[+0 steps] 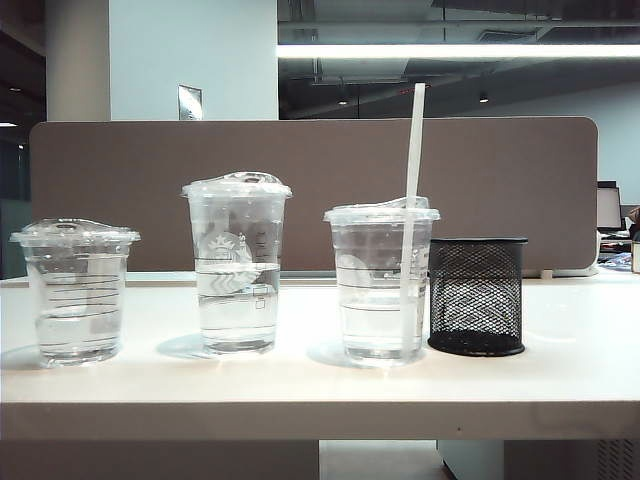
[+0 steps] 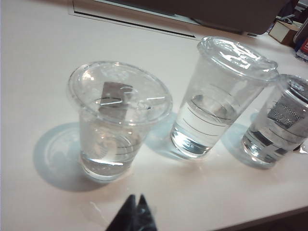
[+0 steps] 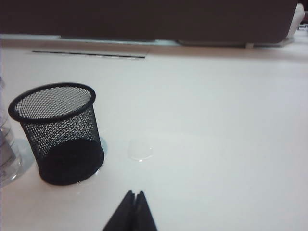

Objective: Pick up the straw and insert it into the medium coffee cup.

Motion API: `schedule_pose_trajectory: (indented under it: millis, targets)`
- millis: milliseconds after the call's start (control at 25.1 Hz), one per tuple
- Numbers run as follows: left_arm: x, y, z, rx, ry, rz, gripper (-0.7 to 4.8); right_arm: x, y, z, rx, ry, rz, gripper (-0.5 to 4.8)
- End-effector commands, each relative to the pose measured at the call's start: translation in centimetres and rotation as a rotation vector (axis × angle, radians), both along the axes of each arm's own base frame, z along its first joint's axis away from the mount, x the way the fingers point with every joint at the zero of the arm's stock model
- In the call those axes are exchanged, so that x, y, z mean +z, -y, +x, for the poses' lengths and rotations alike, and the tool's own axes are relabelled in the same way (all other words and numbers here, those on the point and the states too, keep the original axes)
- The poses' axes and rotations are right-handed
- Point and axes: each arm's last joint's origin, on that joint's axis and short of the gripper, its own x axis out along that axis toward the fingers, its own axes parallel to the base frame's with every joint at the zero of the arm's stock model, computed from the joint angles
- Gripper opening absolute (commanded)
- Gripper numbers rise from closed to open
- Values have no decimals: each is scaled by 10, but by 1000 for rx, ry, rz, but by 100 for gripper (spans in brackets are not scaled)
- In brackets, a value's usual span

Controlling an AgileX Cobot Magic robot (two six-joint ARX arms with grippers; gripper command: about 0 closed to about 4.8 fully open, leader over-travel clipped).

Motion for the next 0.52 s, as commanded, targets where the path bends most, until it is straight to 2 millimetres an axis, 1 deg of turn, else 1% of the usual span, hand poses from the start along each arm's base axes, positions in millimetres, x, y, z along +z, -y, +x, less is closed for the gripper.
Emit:
schedule_pose_trajectory:
  millis: [40, 159, 239, 278, 517]
  targets:
    - [2, 0, 0, -5, 14, 2, -4, -2, 0, 0, -4, -21, 2, -1]
    - [2, 0, 0, -5, 14, 2, -4, -2, 1, 0, -24, -27, 22, 0]
    - [2, 0, 0, -5, 14, 2, -4, -3, 2, 0, -87, -33, 82, 0]
    - [2, 0, 0, -5, 14, 2, -4, -3, 4, 0, -148, -39, 119, 0]
    - [2, 0, 0, -5, 14, 2, -4, -7, 4, -1, -156, -79, 112, 0]
